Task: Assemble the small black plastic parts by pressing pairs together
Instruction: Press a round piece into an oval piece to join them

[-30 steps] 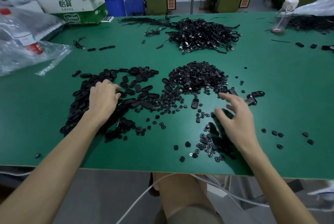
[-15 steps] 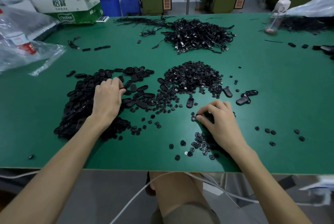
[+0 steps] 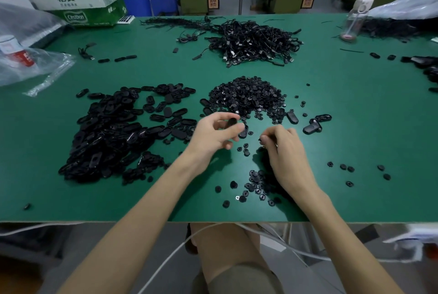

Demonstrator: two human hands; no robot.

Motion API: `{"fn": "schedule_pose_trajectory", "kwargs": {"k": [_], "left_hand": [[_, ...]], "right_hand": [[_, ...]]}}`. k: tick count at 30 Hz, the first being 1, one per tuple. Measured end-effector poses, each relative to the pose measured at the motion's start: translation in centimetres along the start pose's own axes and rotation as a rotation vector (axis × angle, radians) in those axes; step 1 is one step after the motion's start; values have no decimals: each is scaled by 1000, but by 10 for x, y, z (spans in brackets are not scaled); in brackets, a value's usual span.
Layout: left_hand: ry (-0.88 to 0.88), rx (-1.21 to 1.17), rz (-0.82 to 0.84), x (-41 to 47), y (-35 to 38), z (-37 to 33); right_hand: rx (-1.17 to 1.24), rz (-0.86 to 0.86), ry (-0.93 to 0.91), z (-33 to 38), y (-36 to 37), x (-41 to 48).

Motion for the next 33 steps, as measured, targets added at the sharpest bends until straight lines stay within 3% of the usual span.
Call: {"fn": "schedule_pose_trajectory", "kwargs": {"k": [12, 17, 27, 33], "left_hand": [[89, -103, -42, 4, 25, 14], [120, -212, 22, -1, 25, 14], [132, -206, -51, -1, 21, 14], [136, -246, -58, -3, 23, 14]], "right_hand": [[361, -18, 31, -7, -11, -1], [393, -32, 35, -6, -14, -1], [415, -44, 29, -9, -13, -1], [562, -17, 61, -14, -12, 0]]}}
Point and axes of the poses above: each hand's wrist, its own x-axis towards the middle knuckle, its own y-axis out of the palm, z = x × y, the point moved 6 cm from there along x, towards the middle knuckle, and after that the axes turned 5 degrees about -x, right-handed, at the moved point
